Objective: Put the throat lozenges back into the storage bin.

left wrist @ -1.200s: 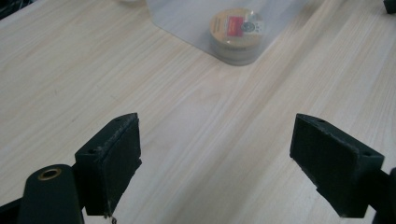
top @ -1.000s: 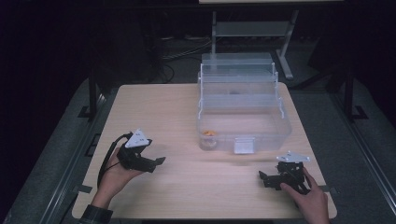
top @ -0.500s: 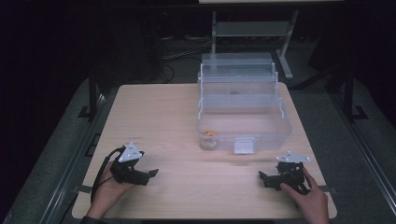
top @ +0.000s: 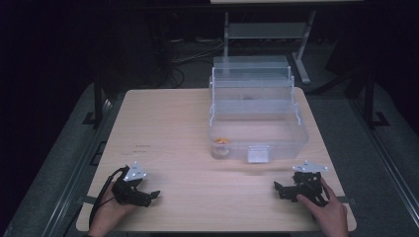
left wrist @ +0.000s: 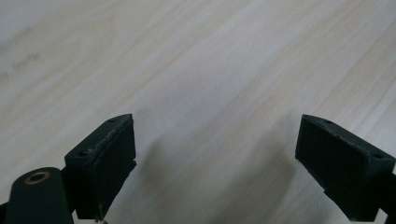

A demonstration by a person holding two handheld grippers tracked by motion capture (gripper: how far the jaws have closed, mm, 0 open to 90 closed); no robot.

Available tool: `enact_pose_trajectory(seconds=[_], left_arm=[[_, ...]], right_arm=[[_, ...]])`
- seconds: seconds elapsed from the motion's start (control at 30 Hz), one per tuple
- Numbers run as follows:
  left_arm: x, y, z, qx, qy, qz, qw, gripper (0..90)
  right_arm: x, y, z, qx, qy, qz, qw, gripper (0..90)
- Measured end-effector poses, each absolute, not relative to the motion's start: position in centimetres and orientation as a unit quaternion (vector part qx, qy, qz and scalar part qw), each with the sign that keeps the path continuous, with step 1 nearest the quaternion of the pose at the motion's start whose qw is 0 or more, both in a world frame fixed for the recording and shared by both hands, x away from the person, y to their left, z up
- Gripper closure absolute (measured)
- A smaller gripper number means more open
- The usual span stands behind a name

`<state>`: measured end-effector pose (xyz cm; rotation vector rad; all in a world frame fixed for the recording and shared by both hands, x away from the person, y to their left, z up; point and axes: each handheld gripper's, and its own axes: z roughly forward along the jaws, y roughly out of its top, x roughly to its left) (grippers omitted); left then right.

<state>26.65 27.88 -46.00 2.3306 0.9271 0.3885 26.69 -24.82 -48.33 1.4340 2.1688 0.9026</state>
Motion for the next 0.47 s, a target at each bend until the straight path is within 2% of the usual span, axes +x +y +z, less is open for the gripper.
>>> enact_pose_trajectory(seconds=[0.17, 0.47], left_arm=[[26.3, 28.3, -46.5, 0.87, 0.358, 0.133, 0.311, 11.2], [25.7, 29.4, -47.4, 0.855, 0.342, 0.148, 0.36, 11.0]], right_arm=[[26.7, -24.8, -48.3, 0.512, 0.773, 0.321, 0.193, 0.0], [26.6, -24.8, -48.3, 0.512, 0.772, 0.322, 0.194, 0.0]])
